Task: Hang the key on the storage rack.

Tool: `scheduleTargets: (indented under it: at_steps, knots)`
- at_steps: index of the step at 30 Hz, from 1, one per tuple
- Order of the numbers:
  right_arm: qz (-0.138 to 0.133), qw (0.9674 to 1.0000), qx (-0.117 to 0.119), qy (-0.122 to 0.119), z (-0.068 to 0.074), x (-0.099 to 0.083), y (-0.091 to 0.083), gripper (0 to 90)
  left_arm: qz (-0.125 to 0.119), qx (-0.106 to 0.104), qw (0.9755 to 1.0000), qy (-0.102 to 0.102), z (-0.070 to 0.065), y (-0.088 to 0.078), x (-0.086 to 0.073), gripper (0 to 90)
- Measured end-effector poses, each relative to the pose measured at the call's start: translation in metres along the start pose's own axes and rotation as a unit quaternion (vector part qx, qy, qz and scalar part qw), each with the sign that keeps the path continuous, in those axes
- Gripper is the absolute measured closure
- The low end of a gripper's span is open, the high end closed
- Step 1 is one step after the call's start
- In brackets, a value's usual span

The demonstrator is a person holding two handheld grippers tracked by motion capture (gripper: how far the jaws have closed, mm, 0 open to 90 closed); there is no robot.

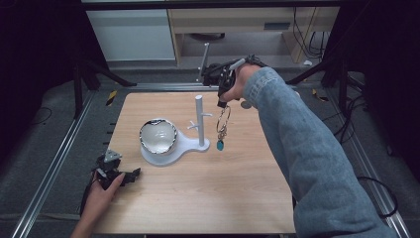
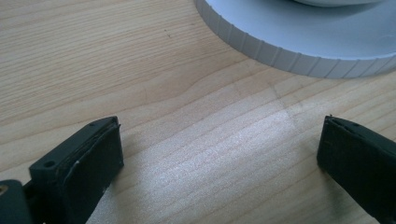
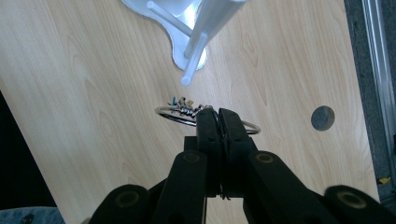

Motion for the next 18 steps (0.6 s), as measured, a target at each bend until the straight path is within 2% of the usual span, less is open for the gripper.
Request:
scheduleTargets:
  at_steps: [18]
  knots:
    - [-0.012, 0.9998, -0.006, -0.012, 0.004, 0.014, -0.016, 88.4, 0.001, 0.000, 1.0000, 0.001, 0.000, 0.000, 0.000, 0.0]
Point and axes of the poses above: each handheld gripper's, and its own axes: y roughly forward along the jaws, x roughly out of its top, z roughly to its left, the point moved 7 cm from there along y, roughly forward along the jaws, and after that the axes turned 8 degrees about y, right-handed, at the moved point
